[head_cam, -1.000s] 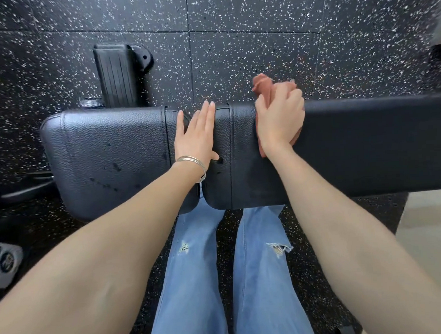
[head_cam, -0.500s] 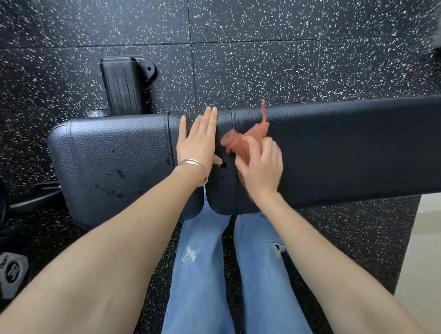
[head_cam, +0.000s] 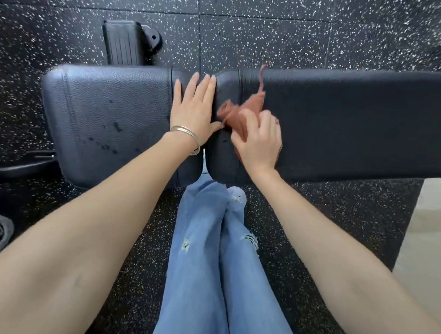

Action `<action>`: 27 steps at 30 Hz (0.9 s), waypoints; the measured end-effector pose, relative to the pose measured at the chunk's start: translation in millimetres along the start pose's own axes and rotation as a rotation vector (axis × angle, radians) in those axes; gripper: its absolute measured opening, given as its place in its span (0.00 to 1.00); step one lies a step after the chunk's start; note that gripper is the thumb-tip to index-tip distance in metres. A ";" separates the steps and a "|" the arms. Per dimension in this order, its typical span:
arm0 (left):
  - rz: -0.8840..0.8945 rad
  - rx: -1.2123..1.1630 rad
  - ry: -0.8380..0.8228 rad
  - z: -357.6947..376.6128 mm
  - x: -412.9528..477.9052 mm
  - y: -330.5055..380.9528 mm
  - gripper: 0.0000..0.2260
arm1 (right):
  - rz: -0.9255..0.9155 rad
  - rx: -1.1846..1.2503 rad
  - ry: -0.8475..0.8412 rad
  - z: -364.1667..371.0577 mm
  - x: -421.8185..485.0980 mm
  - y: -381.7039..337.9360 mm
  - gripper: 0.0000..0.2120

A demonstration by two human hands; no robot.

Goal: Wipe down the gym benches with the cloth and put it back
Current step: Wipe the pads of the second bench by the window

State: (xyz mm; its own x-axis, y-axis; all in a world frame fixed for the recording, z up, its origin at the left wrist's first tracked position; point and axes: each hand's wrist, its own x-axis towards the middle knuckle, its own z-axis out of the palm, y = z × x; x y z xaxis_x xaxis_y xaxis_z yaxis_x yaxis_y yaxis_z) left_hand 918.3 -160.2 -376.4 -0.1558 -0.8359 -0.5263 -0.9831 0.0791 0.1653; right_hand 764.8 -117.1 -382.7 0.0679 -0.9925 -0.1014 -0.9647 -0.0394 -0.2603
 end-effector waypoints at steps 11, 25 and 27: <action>0.017 0.004 0.018 21.9 -36.4 8.3 0.43 | 0.518 0.006 0.007 -34.7 -60.0 134.2 0.25; 0.017 0.140 -0.053 39.2 -87.9 12.1 0.43 | -0.303 -0.121 -0.091 -7.4 -93.6 53.3 0.23; 0.008 0.139 -0.049 40.8 -96.1 5.8 0.42 | -0.431 -0.210 -0.094 -14.8 -95.3 89.4 0.23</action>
State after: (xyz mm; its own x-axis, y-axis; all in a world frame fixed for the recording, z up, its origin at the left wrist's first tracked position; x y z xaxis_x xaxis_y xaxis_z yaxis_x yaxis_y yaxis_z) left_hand 923.6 -57.3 -358.9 -0.1652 -0.8075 -0.5663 -0.9850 0.1635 0.0542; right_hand 668.3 -27.8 -382.1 0.4862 -0.8661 -0.1159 -0.8733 -0.4769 -0.0991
